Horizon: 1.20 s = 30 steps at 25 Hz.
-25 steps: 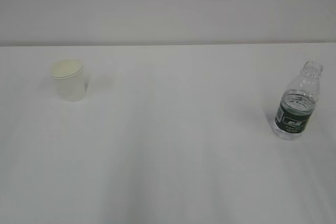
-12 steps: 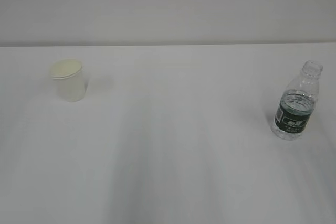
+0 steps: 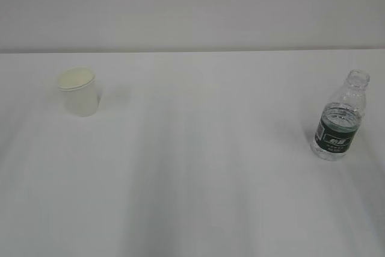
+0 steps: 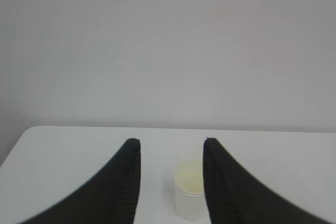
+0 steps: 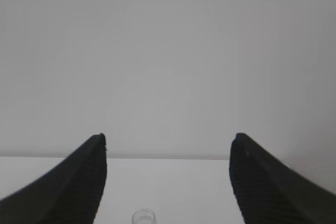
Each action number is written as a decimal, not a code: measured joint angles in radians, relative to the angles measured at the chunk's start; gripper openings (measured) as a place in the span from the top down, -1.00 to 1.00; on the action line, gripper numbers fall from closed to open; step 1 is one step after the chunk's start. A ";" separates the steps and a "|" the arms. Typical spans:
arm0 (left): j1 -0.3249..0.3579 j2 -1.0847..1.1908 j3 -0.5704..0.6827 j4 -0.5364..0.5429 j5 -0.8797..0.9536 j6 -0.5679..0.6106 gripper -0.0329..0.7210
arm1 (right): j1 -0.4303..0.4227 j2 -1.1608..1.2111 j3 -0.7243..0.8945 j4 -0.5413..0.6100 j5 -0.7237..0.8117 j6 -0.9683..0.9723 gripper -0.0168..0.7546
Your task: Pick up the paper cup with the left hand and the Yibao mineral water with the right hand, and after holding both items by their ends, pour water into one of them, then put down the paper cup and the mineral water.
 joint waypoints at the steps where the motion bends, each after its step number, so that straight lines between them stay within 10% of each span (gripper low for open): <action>1: 0.000 0.014 0.000 -0.002 -0.009 0.000 0.15 | 0.000 0.014 0.005 0.000 -0.022 0.000 -0.48; 15: -0.003 0.198 0.068 -0.055 -0.302 -0.016 0.15 | 0.000 0.149 0.075 -0.002 -0.159 0.036 -0.48; 24: -0.168 0.346 0.135 0.303 -0.476 -0.193 0.15 | 0.000 0.236 0.075 -0.155 -0.204 0.129 -0.48; 30: -0.224 0.479 0.135 0.353 -0.555 -0.206 0.15 | 0.000 0.238 0.085 -0.352 -0.231 0.288 -0.48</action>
